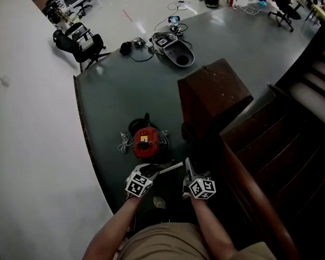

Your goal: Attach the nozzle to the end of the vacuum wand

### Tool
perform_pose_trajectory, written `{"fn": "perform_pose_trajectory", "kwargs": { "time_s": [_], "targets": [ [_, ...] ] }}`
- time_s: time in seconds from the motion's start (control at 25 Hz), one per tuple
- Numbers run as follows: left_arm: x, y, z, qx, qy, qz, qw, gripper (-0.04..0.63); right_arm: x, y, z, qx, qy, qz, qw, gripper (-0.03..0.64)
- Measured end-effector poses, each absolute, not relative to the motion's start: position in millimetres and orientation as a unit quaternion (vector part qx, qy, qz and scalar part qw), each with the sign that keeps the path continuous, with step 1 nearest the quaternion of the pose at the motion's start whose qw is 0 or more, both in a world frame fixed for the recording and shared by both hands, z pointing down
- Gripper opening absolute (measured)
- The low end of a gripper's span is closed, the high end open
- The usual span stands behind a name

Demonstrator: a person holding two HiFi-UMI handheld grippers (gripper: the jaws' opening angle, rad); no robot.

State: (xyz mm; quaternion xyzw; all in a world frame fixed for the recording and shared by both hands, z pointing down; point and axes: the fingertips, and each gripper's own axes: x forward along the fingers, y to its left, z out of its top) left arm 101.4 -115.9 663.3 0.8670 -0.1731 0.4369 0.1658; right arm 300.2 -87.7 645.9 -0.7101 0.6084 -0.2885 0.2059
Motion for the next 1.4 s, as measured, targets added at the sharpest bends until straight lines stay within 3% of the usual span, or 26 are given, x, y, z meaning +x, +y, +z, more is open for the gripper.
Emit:
{"fn": "perform_pose_trajectory", "kwargs": {
  "time_s": [0.44,0.64,1.12,1.4],
  "targets": [
    [72,-122,624,0.891,-0.219,0.347,0.195,0.178,303,-47,636,-0.718,0.618,-0.285,0.144,0.305],
    [35,-108,578,0.914,-0.226,0.279,0.19,0.178,286,-20,610,-0.728,0.596,-0.307,0.147,0.305],
    [-77,-67,481,0.958,-0.206,0.149,0.134,0.178,224,42,469,-0.736,0.622,-0.225,0.143,0.305],
    [-133,-42,445,0.953,-0.244,0.09,0.154,0.176,168,68,394,-0.717,0.654,-0.196,0.144,0.304]
  ]
}}
